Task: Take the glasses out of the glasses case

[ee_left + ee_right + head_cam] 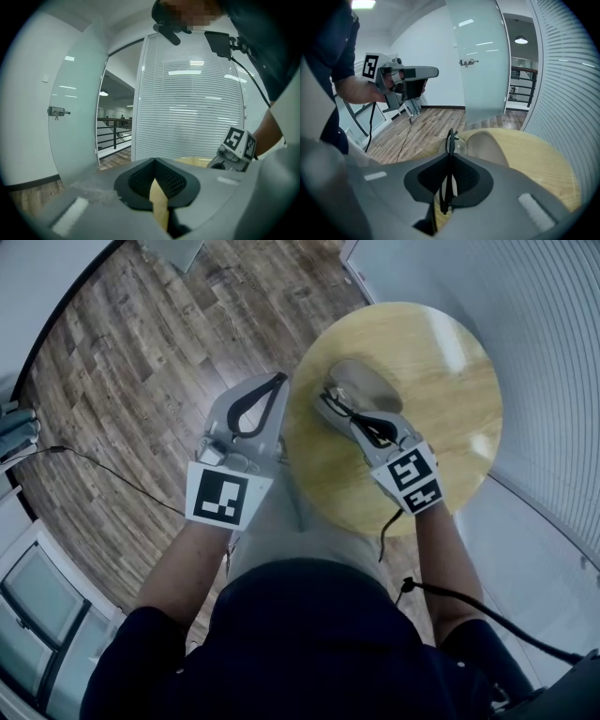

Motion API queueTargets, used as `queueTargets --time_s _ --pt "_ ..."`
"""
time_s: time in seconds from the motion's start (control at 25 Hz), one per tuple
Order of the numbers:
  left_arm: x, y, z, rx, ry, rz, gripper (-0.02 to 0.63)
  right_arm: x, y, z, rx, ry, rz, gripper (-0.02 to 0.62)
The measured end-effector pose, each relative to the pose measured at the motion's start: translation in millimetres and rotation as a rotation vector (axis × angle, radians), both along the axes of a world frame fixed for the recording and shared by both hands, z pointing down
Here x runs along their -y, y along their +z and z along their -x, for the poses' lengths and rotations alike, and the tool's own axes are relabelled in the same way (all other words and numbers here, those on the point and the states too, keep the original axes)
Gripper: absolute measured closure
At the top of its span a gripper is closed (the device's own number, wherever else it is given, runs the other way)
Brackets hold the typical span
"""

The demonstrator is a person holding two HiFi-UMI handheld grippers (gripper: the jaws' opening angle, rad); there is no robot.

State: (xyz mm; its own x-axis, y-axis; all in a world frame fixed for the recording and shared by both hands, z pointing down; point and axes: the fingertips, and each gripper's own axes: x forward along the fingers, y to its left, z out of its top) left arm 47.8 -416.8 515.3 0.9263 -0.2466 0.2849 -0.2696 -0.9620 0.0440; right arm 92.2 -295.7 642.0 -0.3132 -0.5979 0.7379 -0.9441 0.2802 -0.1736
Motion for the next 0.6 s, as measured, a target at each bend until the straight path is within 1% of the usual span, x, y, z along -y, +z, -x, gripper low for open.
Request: queueTargets --time_s 0.12,0.28,0.44,0.6 --pt "-1 -15 -5 -0.015 0.004 -0.004 0.600 0 -13 -7 -0.008 0.016 -0.007 0.560" --pt "-9 -30 1 -0.043 0.014 -0.011 0.600 -3 -31 -4 -0.028 0.029 -0.033 0.560" --pt "-14 -49 2 -0.062 0.026 -0.044 0.600 -6 -54 -4 -0.055 0.027 -0.064 0.560" --pt "-18 -75 3 -0.079 0.036 -0.065 0.600 -8 -78 -5 -0.069 0.044 -0.089 0.560"
